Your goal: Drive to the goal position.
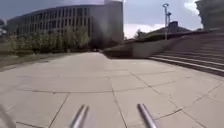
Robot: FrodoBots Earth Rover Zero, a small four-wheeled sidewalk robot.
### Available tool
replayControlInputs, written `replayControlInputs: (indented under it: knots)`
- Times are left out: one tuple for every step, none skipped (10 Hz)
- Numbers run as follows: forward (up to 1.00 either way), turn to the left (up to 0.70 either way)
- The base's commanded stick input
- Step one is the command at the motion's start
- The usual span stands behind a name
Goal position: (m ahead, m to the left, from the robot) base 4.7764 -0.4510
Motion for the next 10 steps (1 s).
replayControlInputs:
  knots:
    - [0.70, 0.00]
    - [0.70, 0.00]
    - [0.70, 0.00]
    - [0.70, 0.00]
    - [0.70, 0.00]
    - [0.70, 0.00]
    - [0.70, 0.00]
    - [0.70, 0.00]
    - [0.70, 0.00]
    - [0.70, 0.00]
